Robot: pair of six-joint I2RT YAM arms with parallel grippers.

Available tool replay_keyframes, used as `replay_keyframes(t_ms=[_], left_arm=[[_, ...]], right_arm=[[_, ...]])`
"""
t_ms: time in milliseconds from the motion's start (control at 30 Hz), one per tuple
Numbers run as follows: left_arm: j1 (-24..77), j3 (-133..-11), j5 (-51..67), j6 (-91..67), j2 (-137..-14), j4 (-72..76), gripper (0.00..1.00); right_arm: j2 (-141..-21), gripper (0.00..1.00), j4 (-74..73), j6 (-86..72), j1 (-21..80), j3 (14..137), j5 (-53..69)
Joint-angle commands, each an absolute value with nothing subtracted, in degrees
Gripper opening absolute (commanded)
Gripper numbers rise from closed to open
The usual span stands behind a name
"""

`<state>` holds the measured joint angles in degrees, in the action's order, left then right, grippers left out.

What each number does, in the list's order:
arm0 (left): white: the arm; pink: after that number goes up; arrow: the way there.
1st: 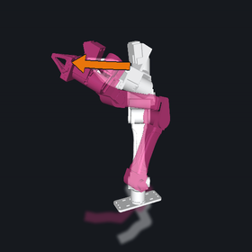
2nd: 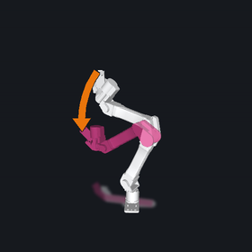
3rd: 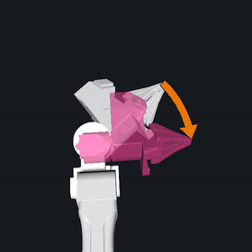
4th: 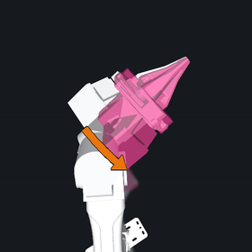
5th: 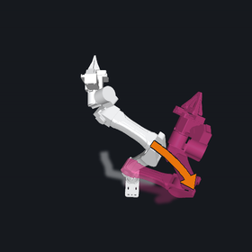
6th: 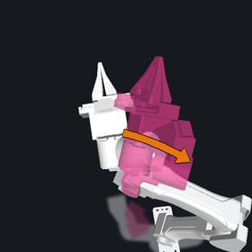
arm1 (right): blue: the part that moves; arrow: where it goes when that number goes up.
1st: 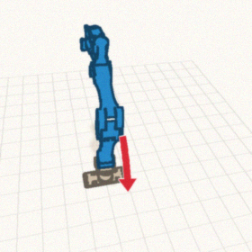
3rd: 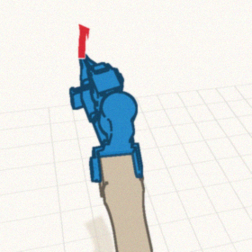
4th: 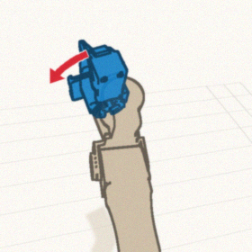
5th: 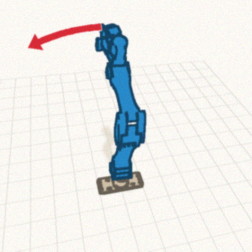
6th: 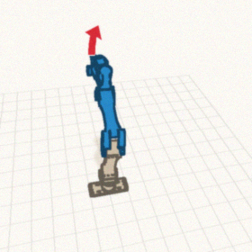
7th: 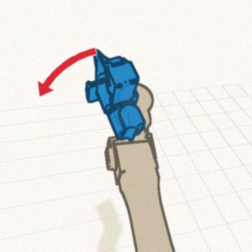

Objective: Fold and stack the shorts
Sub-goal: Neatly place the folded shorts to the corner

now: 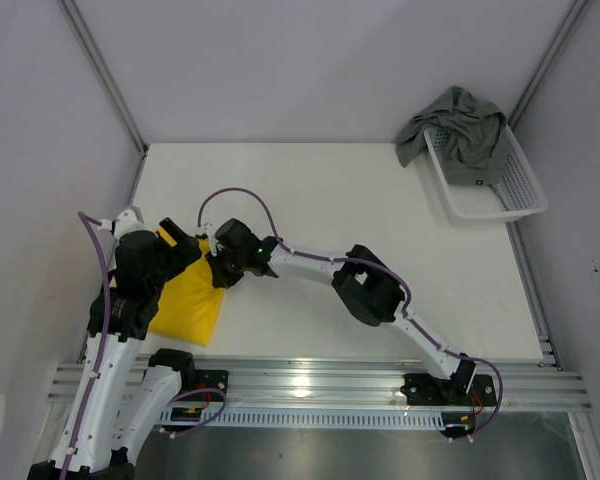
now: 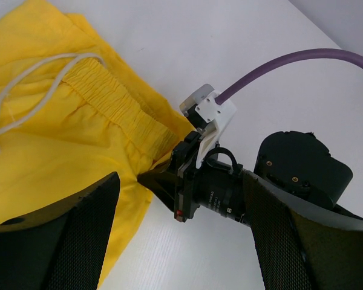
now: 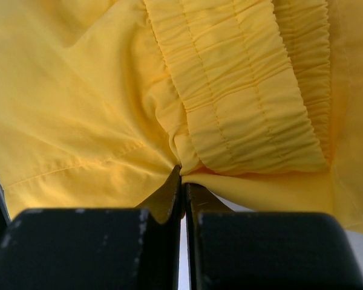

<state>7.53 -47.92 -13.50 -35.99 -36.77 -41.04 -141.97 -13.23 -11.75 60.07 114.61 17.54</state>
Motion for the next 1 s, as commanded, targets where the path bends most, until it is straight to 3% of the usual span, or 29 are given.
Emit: replay_keyframes(t_ms=[0,267,500,967], left_arm=[[7.21,-48.69,-13.18,-35.16,-36.3,-39.29,0.84],[7.12,-48.52,-13.18,-35.24,-36.12,-39.38,0.84],[7.47,-47.9,-12.74,-35.68,-36.39,-38.76,0.84],[7.82,-48.52,-13.36,-35.6,-35.86,-39.29,0.84]], right_arm=[[-143.88,0.0,-15.29,-10.28,60.12,118.3,17.93],[-137.99,0.0,-12.39,-10.55,56.87,109.96,16.96],[-137.99,0.0,-15.38,-6.34,57.39,110.83,16.96],[-132.54,0.0,-14.15,5.26,60.46,101.26,26.19]])
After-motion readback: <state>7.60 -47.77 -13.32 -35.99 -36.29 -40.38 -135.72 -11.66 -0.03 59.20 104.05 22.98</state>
